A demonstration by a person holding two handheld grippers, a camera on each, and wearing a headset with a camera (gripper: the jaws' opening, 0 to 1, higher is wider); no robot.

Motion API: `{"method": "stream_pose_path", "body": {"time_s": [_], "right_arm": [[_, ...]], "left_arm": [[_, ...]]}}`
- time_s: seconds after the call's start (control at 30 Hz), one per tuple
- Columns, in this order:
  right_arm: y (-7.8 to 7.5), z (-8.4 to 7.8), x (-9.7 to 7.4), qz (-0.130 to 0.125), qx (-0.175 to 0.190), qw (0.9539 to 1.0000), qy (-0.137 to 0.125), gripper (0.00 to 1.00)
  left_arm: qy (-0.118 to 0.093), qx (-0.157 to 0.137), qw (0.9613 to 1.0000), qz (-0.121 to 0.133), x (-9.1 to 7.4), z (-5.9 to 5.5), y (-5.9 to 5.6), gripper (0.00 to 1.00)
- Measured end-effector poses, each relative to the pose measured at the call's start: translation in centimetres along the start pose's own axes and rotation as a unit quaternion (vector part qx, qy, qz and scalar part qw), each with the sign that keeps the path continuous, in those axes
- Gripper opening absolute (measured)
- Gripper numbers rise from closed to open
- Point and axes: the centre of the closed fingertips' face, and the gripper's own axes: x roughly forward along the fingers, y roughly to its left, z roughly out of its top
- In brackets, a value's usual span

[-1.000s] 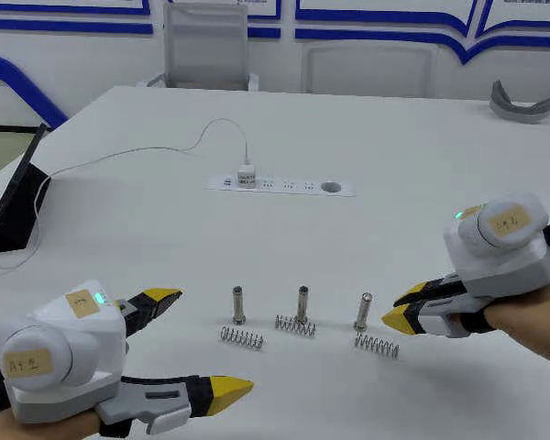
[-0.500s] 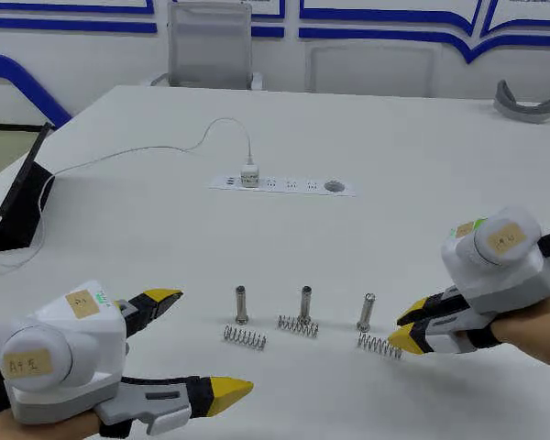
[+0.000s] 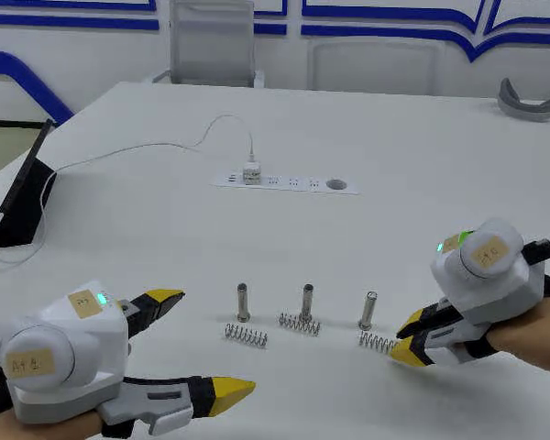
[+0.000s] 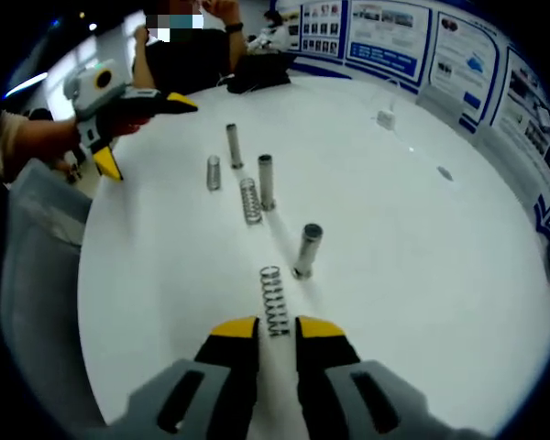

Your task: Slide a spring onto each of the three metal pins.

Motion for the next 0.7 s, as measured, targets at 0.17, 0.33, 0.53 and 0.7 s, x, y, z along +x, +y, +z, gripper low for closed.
{"method": "stream_pose_path", "body": {"time_s": [0.17,0.33,0.53,0.7], "right_arm": [[-0.03,-0.36,0.26,0.001,-0.007,0.9999,0.009,0.16],[0.01,-0.46,0.40,0.005,-0.009,0.9999,0.012,0.16],[0.00,-0.62,0.60,0.007,-0.017,0.9996,0.020,0.15],[-0.03,-0.62,0.66,0.010,-0.020,0.9995,0.024,0.14]], "left_arm": [[0.000,-0.002,1.0000,-0.001,0.07,-0.10,-0.15,0.85],[0.002,-0.003,1.0000,-0.004,0.14,-0.30,-0.39,0.85],[0.001,-0.005,1.0000,-0.005,0.19,-0.30,-0.50,0.85],[0.000,-0.006,1.0000,-0.005,0.16,-0.28,-0.53,0.84]]}}
